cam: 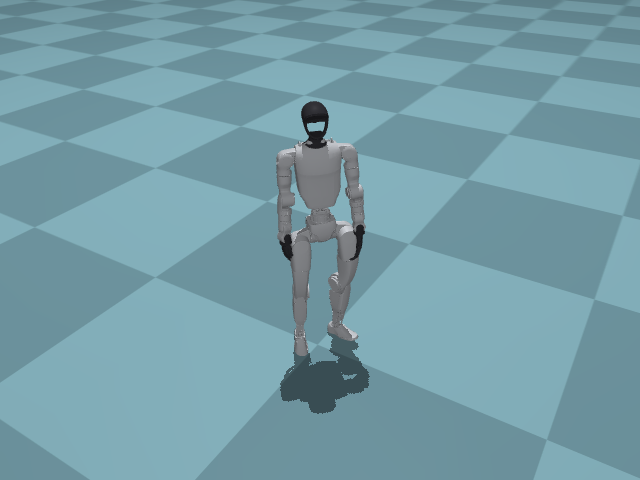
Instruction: In place motions
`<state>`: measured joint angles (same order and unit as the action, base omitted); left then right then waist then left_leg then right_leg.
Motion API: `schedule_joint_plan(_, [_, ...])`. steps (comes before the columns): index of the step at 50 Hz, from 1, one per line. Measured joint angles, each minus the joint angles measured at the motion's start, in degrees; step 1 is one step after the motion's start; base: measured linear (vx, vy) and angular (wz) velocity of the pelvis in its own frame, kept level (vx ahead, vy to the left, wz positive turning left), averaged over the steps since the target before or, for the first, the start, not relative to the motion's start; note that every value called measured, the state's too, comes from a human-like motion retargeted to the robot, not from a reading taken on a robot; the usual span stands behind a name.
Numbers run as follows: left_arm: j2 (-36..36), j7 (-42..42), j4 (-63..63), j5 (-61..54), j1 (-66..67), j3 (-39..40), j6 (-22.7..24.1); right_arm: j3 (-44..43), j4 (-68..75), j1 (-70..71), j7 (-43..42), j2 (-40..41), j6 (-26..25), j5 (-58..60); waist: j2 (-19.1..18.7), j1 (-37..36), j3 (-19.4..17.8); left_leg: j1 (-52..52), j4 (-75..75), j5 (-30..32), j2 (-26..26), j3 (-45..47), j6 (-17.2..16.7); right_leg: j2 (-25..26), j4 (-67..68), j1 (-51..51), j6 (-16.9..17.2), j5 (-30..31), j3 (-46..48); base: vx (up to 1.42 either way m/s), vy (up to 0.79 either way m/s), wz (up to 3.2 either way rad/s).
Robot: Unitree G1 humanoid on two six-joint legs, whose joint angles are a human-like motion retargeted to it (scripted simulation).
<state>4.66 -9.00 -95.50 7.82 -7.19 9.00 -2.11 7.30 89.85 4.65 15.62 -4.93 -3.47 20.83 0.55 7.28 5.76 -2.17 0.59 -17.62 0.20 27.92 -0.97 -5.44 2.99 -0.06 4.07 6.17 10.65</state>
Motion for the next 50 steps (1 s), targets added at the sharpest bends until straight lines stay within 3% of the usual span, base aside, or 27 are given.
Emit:
schedule_joint_plan(9, [0.85, 1.32, -1.91, -1.39, 29.09, 8.32, -3.93, 7.43, -19.00, 17.48, 5.20, 7.47, 3.96, -3.84, -0.51, -0.21, -0.49, -0.41, -0.26, -0.11, 0.24, 0.70, -0.38, 0.58, 0.51, -1.04, 0.29, 0.35, -2.22, 0.00, 0.00, 0.00])
schedule_joint_plan(15, [1.92, 3.48, -1.91, -0.12, 36.59, 10.67, -4.85, 8.88, -26.98, 21.52, 4.05, 8.75, 6.84, -4.69, -0.08, -0.25, -0.72, -0.34, -0.17, -0.01, 0.26, 0.19, -0.46, 0.56, 0.42, -0.89, 0.27, 0.39, -1.86, 0.00, 0.00, 0.00])
schedule_joint_plan(20, [1.97, 2.99, -1.91, -2.19, 31.32, 10.98, -5.33, 9.82, -26.10, 18.39, 3.23, 8.12, 7.60, -2.21, 0.42, 0.02, -0.37, -0.11, -0.08, 0.14, 0.13, -0.43, -0.31, 0.49, 0.27, -0.62, 0.24, 0.36, -1.31, 0.00, 0.00, 0.00])
schedule_joint_plan(25, [1.53, 2.13, -1.91, -5.06, 17.79, 8.13, -4.74, 8.91, -15.45, 12.02, 2.71, 6.19, 6.45, 3.14, 1.04, -0.14, 0.21, 0.12, 0.00, 0.23, 0.06, -0.68, -0.12, 0.38, 0.08, -0.39, 0.28, 0.44, -0.71, 0.00, 0.00, 0.00])
schedule_joint_plan(33, [0.68, -4.68, 8.45, -6.25, -4.82, 1.46, -3.74, 0.79, 7.05, 0.13, -0.67, -0.04, -0.94, 10.42, 1.57, -0.24, 0.20, 0.85, 0.17, 0.30, 0.43, 0.05, 0.04, 0.15, 0.07, -0.75, 0.55, 0.40, 0.08, 0.00, 0.00, 0.00])
schedule_joint_plan(42, [1.51, -6.87, 24.03, -9.64, -18.28, -2.56, 1.16, -11.36, 7.55, -17.00, -5.71, -8.89, -1.67, 6.94, 2.16, 0.95, -0.48, 1.46, 0.79, 0.11, 0.58, 1.82, -0.05, -0.28, 0.04, -1.74, -0.34, 0.65, -0.56, -0.03, -0.01, -0.12])
schedule_joint_plan(50, [-0.02, -6.68, 22.53, -9.82, -18.29, -2.90, 2.48, -12.79, 7.55, -18.78, -9.60, -9.88, -5.03, -0.72, 1.76, 0.48, -1.16, 1.97, 0.84, 0.31, 0.58, 1.60, 0.04, -0.47, 0.07, -2.08, -0.49, 0.64, -0.24, -0.01, 0.00, -0.01])
